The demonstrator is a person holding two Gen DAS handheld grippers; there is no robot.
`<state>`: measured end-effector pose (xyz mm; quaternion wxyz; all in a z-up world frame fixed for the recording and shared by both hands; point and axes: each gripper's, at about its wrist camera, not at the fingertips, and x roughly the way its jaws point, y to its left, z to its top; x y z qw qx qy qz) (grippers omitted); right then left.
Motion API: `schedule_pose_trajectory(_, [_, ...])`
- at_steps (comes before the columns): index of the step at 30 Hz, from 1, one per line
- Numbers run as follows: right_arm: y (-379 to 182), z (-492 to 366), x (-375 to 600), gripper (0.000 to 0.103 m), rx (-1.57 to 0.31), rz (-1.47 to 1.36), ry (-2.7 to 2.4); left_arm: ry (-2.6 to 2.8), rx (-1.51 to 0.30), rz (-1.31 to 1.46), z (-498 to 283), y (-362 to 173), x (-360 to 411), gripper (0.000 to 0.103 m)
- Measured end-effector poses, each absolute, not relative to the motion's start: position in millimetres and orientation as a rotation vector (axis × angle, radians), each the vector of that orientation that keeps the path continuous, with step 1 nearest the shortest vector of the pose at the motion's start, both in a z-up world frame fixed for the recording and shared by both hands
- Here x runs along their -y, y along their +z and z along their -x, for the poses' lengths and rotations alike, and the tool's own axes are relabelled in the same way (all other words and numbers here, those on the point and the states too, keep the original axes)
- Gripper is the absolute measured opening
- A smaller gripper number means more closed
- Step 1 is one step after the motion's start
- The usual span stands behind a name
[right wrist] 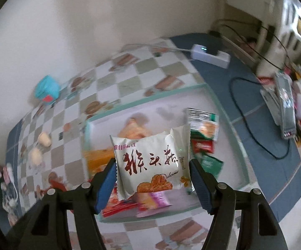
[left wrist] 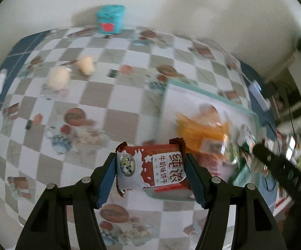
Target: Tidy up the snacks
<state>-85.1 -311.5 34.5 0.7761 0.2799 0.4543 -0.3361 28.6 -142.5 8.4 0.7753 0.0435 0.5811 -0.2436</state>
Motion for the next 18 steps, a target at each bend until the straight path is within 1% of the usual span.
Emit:
schedule_pose_trajectory(8, [22,103,344,0.071,-0.995,-0.676,-0.793,-0.633,-1.285,-0.201,5,-7,185,0.066])
schedule_pose_trajectory(12, [-2,99,350,0.072,-1.060,-0.720,-0.781,-0.643,-1.299,-0.220,9,-16,195,0.066])
schedule_pose_trajectory(18, [-18,98,354,0.072,-1.087,-0.736,-0.779,-0.652,-1.305,-0.231,9,-26,203,0.066])
